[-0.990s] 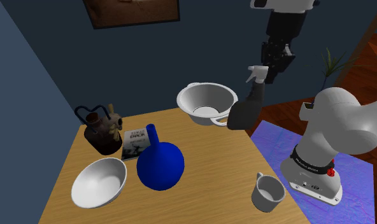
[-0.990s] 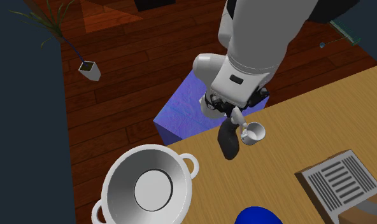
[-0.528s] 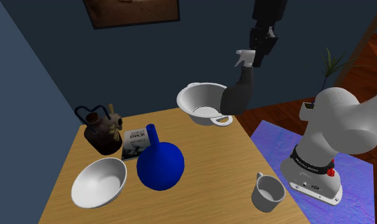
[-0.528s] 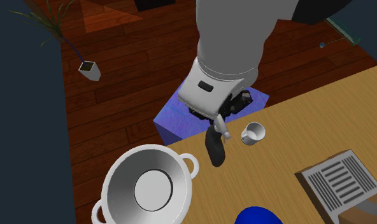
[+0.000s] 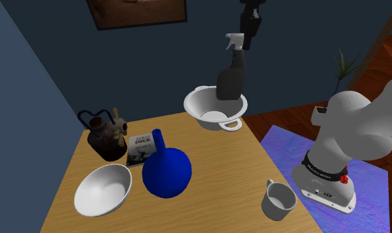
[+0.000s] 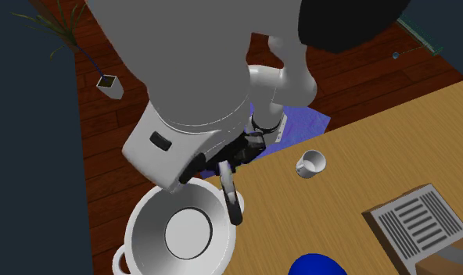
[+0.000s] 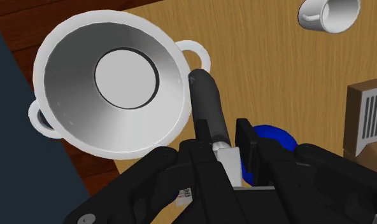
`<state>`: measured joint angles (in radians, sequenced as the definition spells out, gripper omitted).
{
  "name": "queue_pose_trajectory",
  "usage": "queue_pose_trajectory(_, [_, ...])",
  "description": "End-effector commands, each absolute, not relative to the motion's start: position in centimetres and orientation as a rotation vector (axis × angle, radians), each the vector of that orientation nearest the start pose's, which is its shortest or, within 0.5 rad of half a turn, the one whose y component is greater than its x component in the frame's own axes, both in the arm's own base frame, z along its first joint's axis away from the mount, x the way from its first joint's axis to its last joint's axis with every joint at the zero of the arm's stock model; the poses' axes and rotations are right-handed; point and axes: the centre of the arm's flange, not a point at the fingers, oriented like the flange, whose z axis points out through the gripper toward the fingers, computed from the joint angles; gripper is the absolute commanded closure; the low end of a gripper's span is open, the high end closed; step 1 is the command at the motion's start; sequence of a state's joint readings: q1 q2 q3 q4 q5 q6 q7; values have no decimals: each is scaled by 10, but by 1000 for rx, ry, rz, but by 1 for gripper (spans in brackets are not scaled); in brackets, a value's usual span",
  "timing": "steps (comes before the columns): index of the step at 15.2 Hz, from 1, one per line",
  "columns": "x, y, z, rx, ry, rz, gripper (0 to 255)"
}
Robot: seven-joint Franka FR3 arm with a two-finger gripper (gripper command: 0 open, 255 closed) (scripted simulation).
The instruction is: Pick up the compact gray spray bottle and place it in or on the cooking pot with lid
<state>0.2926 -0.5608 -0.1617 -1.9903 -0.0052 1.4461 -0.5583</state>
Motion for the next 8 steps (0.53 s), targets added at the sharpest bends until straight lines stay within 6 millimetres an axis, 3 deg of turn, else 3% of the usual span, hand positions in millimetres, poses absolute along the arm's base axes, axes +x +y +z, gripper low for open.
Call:
queue_pose_trajectory(1, [384, 10, 676, -2873, -1069, -41, 255])
queue_pose_trajectory(8, [463, -31, 701, -2873, -1069, -41, 255])
